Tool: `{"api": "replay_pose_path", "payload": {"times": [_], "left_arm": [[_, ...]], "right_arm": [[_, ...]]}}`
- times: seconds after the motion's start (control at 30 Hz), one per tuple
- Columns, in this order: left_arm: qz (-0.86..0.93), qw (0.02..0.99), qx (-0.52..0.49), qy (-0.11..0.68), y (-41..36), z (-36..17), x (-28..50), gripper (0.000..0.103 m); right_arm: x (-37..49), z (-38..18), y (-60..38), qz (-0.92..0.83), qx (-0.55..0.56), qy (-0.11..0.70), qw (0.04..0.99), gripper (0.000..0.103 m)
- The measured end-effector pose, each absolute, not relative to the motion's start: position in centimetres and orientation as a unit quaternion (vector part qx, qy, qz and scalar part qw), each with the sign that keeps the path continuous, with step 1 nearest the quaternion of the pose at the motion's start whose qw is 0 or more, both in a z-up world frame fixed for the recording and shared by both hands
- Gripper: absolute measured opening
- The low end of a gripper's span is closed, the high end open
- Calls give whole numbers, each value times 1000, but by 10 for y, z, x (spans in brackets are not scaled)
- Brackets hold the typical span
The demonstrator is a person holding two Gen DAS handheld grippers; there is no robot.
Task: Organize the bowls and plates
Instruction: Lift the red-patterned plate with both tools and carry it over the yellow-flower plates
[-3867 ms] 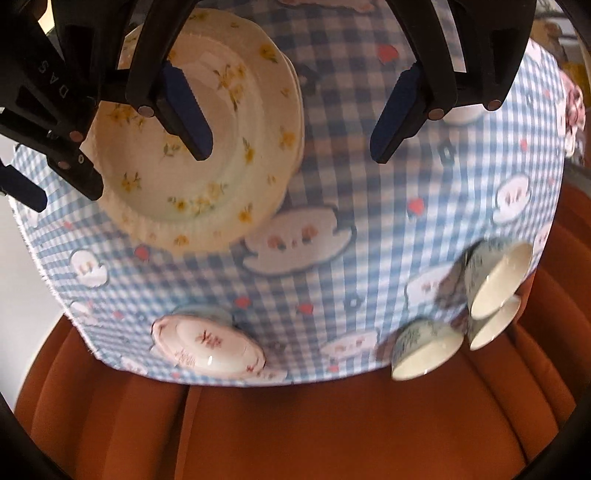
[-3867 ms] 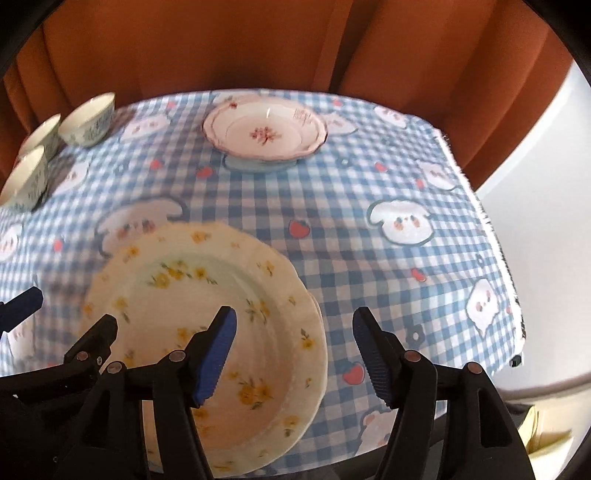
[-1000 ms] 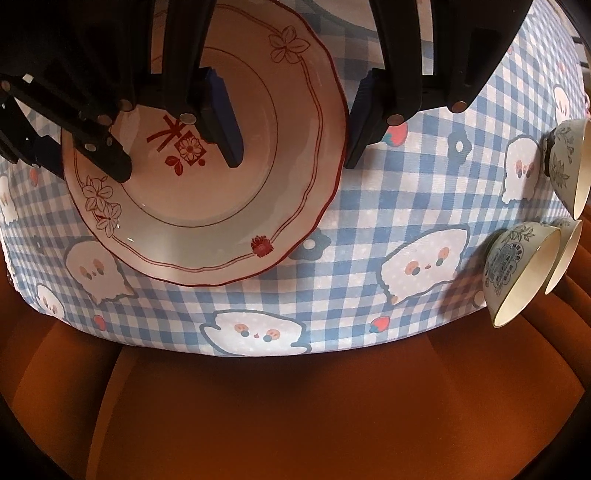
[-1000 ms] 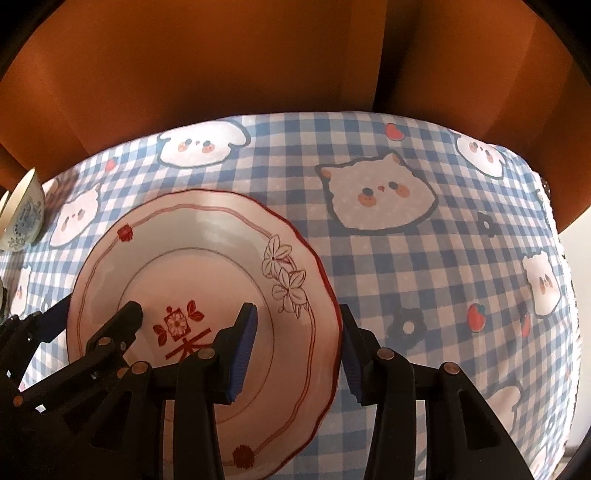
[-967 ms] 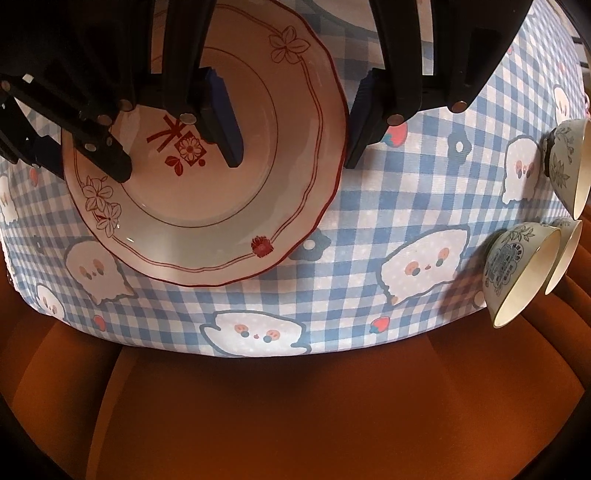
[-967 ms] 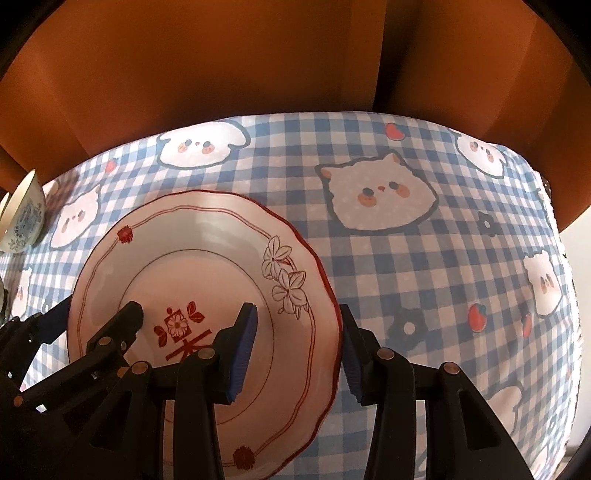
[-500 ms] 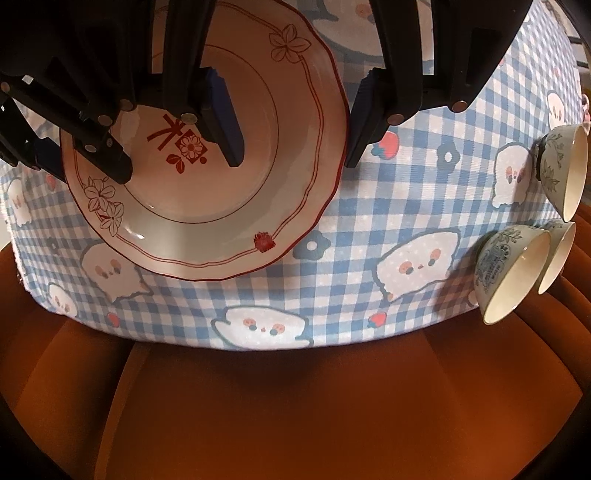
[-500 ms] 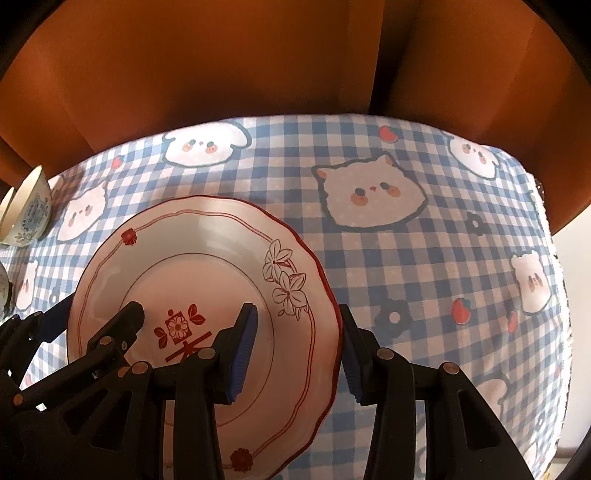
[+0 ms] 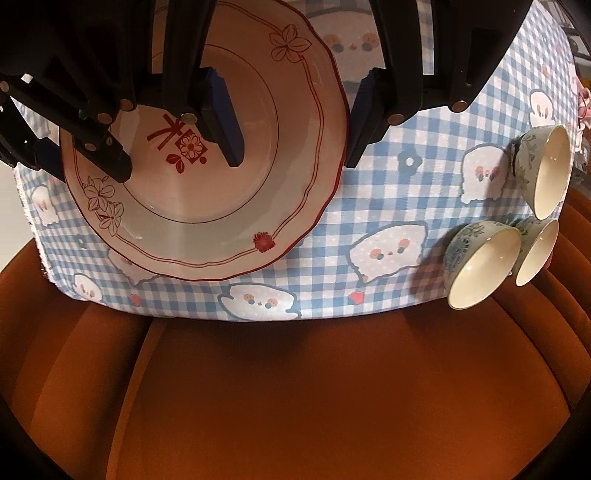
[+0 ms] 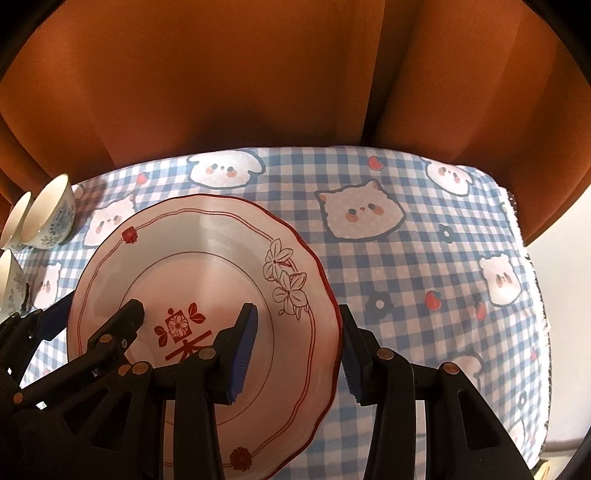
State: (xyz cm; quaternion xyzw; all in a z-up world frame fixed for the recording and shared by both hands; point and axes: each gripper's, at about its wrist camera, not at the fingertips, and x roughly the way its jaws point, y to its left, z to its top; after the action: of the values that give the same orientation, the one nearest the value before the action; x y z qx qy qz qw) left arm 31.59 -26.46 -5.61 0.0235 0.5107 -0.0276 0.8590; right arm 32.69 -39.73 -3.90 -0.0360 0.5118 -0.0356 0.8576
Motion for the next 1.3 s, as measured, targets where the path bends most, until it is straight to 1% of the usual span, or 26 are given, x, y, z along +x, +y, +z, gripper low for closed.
{"api": "replay_pose_path", "payload": {"times": [0.37, 0.83, 1.1, 1.3], "left_arm": [[-53, 872, 11, 487, -236, -17, 281, 55], [-90, 883, 25, 461, -212, 13, 223, 55], [-116, 873, 40, 472, -211, 0, 188, 55], [-123, 855, 36, 503, -214, -23, 164, 55]], "right_arm": [[279, 7, -365, -64, -45, 488, 870, 47], [210, 35, -333, -99, -38, 473, 875, 47], [164, 26, -329, -123, -27, 485, 866, 47], [139, 11, -333, -128, -25, 501, 856, 47]]}}
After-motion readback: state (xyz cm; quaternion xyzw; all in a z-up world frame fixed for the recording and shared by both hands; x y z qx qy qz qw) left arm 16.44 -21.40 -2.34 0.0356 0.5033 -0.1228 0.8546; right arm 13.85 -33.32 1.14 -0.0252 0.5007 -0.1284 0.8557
